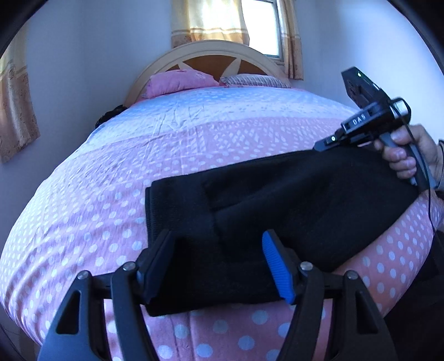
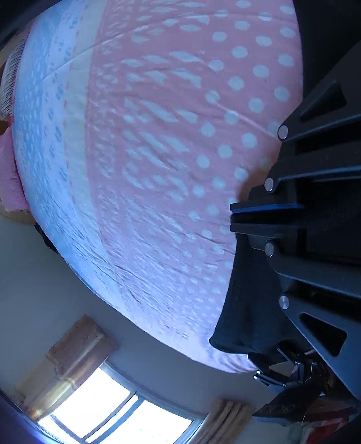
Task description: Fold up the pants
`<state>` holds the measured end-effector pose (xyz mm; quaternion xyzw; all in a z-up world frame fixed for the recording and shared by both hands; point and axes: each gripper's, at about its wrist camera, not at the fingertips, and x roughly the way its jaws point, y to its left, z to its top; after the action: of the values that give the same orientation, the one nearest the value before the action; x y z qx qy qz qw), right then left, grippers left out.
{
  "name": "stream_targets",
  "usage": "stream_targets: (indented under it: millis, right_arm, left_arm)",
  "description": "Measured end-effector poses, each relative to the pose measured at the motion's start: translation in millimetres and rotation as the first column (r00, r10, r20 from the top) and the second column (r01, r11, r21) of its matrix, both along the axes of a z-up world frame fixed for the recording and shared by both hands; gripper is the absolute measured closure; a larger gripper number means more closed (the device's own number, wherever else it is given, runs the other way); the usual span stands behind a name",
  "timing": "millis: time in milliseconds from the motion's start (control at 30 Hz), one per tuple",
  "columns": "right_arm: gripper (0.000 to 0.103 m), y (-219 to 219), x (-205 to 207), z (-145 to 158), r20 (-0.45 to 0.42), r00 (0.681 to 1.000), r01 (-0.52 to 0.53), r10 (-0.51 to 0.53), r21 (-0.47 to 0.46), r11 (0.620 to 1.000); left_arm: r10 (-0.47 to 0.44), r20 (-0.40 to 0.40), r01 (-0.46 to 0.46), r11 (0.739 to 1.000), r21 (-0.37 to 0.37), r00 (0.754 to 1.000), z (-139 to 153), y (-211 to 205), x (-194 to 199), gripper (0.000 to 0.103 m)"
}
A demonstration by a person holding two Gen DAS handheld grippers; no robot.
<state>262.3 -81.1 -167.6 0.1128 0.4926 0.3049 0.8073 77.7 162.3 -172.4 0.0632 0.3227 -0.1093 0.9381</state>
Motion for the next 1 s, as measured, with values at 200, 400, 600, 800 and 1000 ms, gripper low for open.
stream_targets:
  millis: [200, 400, 600, 800, 1000]
  right_arm:
    - [0.051, -43, -34, 26, 0.081, 0.997, 0.008, -0.01, 0.016, 1.0]
    - [0.051, -164, -90, 59, 0.15, 0.974, 0.17, -0.17, 0.014, 0.985]
    - [0.051, -327, -149, 76, 0.136, 0.839, 0.524, -0.527, 0.056, 0.85]
    - [0.051, -448, -200, 62, 0.071, 0.635, 0.767, -0.769, 0.061, 0.639]
    - [0.051, -498, -214, 40, 0.023, 0.561, 0.824, -0.827, 0.083, 0.561]
  left_arm:
    - [-0.058, 0.069, 0.061, 0.997, -0.045, 0.996, 43, -21, -13, 0.034]
    - [-0.229, 0.018, 0.23, 0.971, -0.07, 0.973, 54, -90, -6, 0.036]
    - [-0.454, -0.003, 0.454, 0.889, -0.057, 0.891, 54, -191, -8, 0.043]
    - [-0.617, -0.031, 0.617, 0.787, -0.002, 0.786, 53, -278, -17, 0.055]
    - [-0.669, -0.103, 0.673, 0.74, 0.011, 0.737, 39, -318, -10, 0.063]
